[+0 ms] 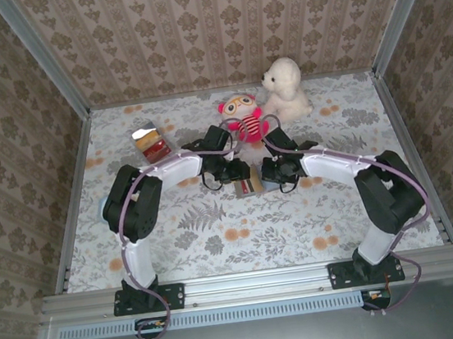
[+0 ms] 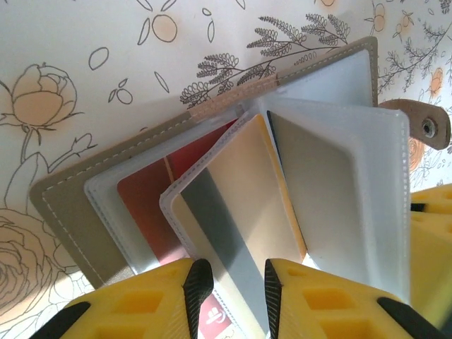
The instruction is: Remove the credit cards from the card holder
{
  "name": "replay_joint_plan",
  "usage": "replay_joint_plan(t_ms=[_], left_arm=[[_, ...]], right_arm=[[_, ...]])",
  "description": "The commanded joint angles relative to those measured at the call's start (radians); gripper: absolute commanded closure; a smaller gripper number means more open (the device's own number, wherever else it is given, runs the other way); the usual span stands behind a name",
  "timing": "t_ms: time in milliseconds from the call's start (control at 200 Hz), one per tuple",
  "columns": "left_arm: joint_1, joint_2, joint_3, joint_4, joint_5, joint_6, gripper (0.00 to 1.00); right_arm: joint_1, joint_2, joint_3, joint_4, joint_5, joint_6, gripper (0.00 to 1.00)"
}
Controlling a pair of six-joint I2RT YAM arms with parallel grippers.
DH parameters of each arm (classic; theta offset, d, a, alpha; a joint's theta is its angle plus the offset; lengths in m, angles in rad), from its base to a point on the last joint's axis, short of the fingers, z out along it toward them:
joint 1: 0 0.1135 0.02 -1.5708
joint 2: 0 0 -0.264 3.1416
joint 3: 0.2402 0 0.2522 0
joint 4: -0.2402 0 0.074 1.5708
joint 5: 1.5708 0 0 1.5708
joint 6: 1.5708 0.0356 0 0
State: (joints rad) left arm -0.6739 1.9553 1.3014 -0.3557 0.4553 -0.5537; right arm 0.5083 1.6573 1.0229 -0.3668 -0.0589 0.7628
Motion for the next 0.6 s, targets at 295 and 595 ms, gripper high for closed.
replay_joint_plan(t_ms=[295, 595], left_arm=[[-0.006, 0.025, 0.022, -0.023, -0.007, 0.003, 0.64], [-0.006, 0.036, 0.03, -0.024, -0.001, 0.0, 0.58]], right_arm=[[-0.004, -0.053, -0.021, -0.016, -0.026, -0.06, 0.64], [0.008, -0.05, -0.036, -0.008, -0.06, -0.153, 0.42]])
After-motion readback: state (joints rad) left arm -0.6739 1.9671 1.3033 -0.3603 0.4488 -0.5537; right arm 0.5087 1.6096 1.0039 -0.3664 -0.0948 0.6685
